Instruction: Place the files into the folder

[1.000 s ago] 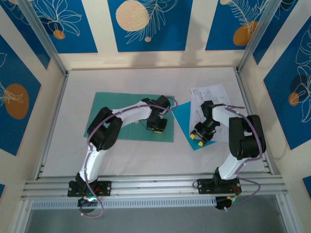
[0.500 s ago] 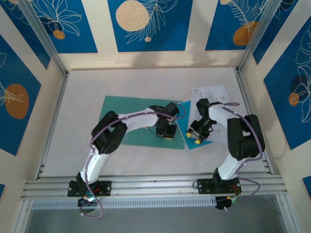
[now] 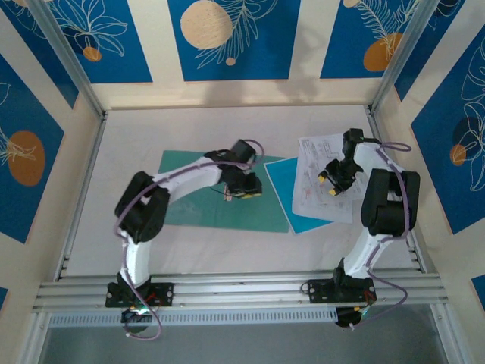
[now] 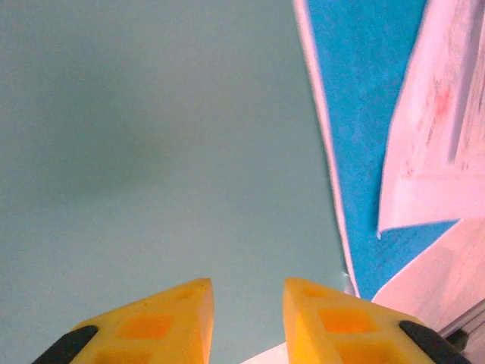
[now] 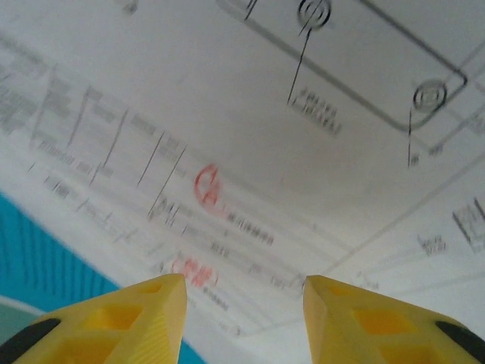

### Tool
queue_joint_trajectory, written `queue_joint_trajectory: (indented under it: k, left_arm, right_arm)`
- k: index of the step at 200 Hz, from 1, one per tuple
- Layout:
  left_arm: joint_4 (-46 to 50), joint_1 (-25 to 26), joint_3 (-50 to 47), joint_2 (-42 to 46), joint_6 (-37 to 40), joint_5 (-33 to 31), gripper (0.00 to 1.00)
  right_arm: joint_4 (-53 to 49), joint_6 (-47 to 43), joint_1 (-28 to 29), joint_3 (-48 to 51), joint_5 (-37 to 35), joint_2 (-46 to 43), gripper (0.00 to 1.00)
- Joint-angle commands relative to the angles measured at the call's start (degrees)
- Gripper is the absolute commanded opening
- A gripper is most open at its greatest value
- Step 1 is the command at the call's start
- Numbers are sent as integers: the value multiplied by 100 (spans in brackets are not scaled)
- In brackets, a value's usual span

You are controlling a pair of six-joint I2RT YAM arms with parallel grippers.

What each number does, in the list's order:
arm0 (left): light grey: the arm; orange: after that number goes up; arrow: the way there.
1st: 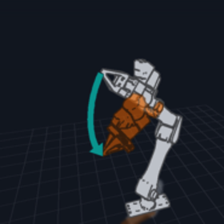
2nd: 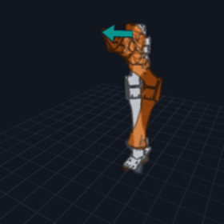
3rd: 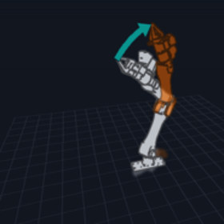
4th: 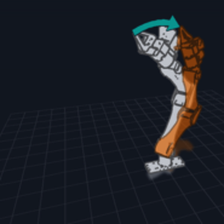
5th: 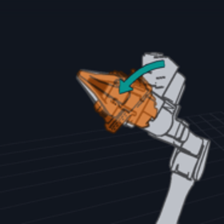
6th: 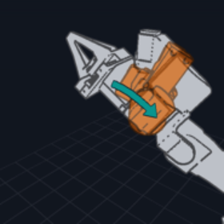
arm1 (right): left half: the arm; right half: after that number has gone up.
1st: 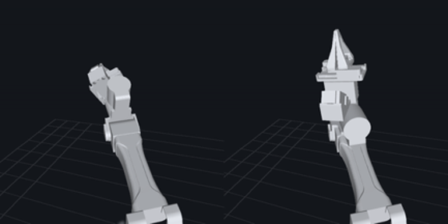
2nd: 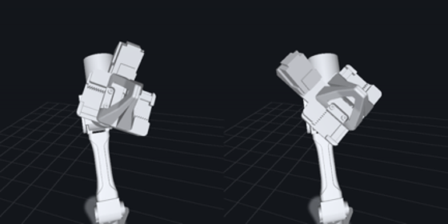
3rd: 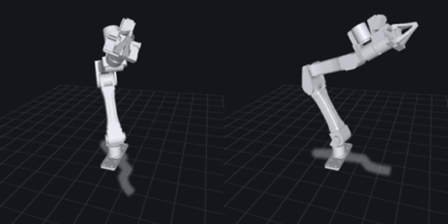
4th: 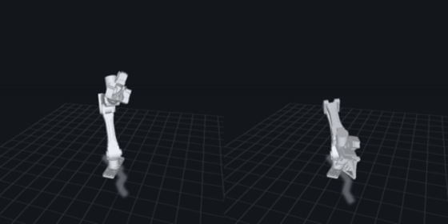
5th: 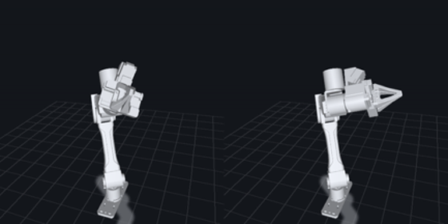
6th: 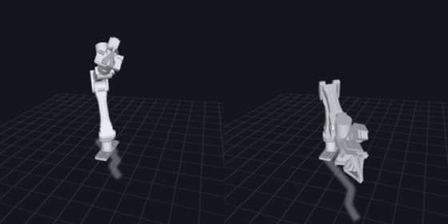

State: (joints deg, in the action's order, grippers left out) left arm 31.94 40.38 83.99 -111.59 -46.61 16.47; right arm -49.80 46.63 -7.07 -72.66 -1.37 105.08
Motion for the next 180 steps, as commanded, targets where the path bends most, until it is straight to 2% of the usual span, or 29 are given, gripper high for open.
queue_joint_trajectory:
  k: [1,37,72,132,180]
  left_arm:
    - [236,-313,-523,189,97,51,28]
    - [17,-531,-1296,322,192,-7,25]
    - [-662,-364,-1712,194,-218,292,21]
    - [-1861,306,-1756,-114,-1460,468,20]
    - [-1746,358,-1333,-348,-1282,478,20]
  right_arm:
    - [-415,149,-50,-114,-30,365,46]
    - [-565,255,42,-17,-8,670,46]
    - [-613,294,250,88,162,681,45]
    - [-740,564,647,34,441,672,45]
    - [-797,645,1066,-95,513,736,45]
